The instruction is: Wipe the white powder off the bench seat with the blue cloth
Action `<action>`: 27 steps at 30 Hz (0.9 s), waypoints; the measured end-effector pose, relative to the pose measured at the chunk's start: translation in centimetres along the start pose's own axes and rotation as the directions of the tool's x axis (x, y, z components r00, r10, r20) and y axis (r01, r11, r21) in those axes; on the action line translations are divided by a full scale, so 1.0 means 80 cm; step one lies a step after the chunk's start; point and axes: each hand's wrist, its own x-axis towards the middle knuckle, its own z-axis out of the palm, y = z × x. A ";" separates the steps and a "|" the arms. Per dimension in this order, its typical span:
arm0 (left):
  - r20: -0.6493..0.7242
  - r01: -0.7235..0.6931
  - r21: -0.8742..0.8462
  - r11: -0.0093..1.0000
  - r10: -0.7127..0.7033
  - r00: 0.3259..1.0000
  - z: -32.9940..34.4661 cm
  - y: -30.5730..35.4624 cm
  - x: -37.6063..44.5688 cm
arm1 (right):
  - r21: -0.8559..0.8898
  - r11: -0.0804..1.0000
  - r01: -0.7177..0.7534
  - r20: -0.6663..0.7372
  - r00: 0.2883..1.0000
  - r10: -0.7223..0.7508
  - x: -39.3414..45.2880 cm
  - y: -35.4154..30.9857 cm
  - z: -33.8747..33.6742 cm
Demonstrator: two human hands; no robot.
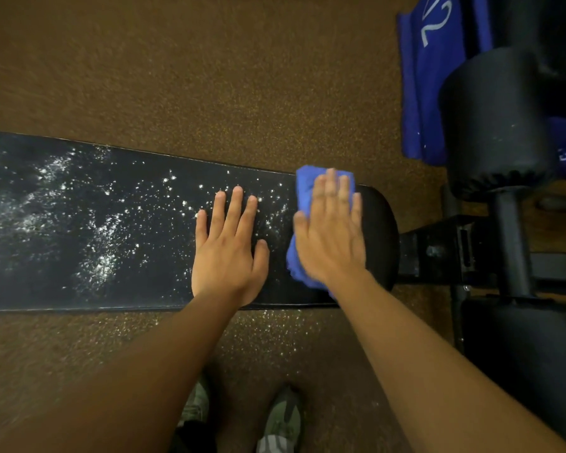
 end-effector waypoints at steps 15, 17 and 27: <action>-0.003 -0.001 -0.010 1.000 0.001 1.000 0.001 0.000 -0.001 | 0.011 0.987 0.162 0.025 0.987 -0.162 -0.050 -0.004 0.008; -0.007 -0.002 -0.008 1.000 0.002 1.000 0.001 -0.001 -0.001 | -0.001 0.981 0.194 0.062 0.979 -0.193 -0.084 0.023 0.010; 0.015 -0.012 -0.014 1.000 0.012 1.000 0.000 -0.002 0.000 | 0.008 0.990 0.139 -0.003 0.990 -0.139 -0.035 -0.031 0.014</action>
